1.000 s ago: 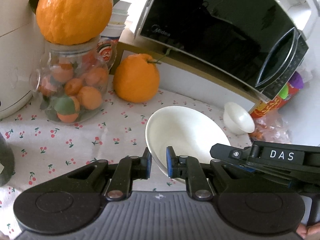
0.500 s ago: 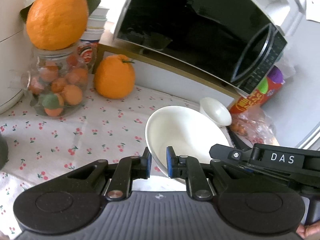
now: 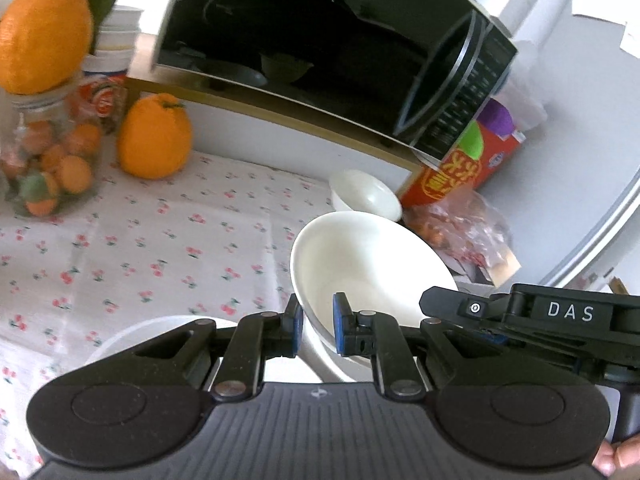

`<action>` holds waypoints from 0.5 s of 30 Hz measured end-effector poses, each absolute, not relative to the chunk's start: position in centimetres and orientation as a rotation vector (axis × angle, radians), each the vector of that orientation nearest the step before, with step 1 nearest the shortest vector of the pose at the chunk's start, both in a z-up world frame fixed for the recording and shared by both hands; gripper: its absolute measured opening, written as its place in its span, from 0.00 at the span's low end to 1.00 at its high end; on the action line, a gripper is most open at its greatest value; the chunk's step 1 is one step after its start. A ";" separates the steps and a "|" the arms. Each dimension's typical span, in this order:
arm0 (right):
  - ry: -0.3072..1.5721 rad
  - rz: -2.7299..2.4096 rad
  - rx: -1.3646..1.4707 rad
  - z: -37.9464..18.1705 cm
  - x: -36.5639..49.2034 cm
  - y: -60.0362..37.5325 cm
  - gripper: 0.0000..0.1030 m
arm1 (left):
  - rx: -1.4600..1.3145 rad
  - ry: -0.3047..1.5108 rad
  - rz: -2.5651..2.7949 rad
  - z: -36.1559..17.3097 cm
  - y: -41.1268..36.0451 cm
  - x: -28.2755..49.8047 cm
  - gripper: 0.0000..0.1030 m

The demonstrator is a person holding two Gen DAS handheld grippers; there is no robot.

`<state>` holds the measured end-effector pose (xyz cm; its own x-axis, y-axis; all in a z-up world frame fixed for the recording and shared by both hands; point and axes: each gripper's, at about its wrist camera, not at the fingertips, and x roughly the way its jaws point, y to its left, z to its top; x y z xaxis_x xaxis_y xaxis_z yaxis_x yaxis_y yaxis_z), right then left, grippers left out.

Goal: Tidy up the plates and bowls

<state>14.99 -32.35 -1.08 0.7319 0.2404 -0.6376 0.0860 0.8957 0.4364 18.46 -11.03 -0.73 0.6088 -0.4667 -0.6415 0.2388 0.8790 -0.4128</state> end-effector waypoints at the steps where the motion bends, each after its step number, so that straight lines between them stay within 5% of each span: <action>1: 0.751 0.084 0.465 -1.1 14.8 -32.7 0.21 | -0.299 0.822 -0.422 -0.8 -11.4 18.4 0.13; 15: 0.810 0.027 0.432 -3.6 14.5 -35.3 0.21 | -0.125 0.783 -0.460 -1.7 -15.2 17.7 0.13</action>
